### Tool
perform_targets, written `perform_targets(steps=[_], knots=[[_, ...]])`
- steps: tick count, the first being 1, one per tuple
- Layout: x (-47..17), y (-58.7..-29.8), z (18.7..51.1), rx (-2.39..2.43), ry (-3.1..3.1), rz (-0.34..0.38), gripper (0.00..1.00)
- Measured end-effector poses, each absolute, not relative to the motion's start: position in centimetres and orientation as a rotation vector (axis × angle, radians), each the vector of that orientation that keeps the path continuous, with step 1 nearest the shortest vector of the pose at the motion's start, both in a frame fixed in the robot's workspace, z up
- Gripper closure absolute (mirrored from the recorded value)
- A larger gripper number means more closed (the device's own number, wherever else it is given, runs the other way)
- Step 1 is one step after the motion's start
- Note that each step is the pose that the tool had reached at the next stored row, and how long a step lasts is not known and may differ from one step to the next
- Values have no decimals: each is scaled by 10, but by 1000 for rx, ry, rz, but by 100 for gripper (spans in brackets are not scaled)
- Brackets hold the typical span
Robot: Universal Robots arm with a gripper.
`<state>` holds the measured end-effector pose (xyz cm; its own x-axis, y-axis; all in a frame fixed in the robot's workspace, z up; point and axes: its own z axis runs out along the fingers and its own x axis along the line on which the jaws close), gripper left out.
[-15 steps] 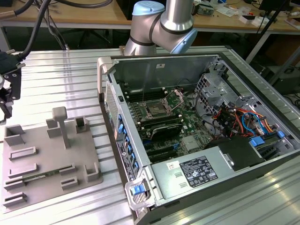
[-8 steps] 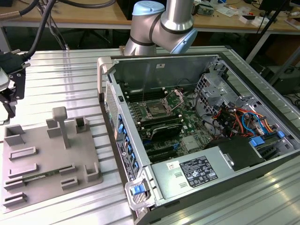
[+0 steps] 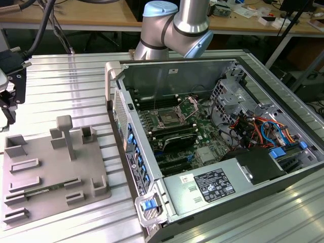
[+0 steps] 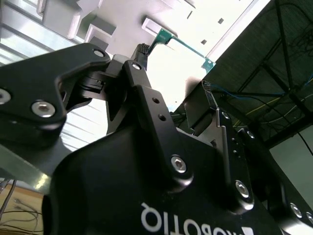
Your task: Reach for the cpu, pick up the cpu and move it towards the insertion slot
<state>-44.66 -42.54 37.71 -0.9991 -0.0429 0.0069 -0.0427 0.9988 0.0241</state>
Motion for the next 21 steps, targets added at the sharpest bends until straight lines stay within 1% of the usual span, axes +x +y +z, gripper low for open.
perform_targets(steps=[21], knots=[[-439,-425,379,67,-3133,-32,45]])
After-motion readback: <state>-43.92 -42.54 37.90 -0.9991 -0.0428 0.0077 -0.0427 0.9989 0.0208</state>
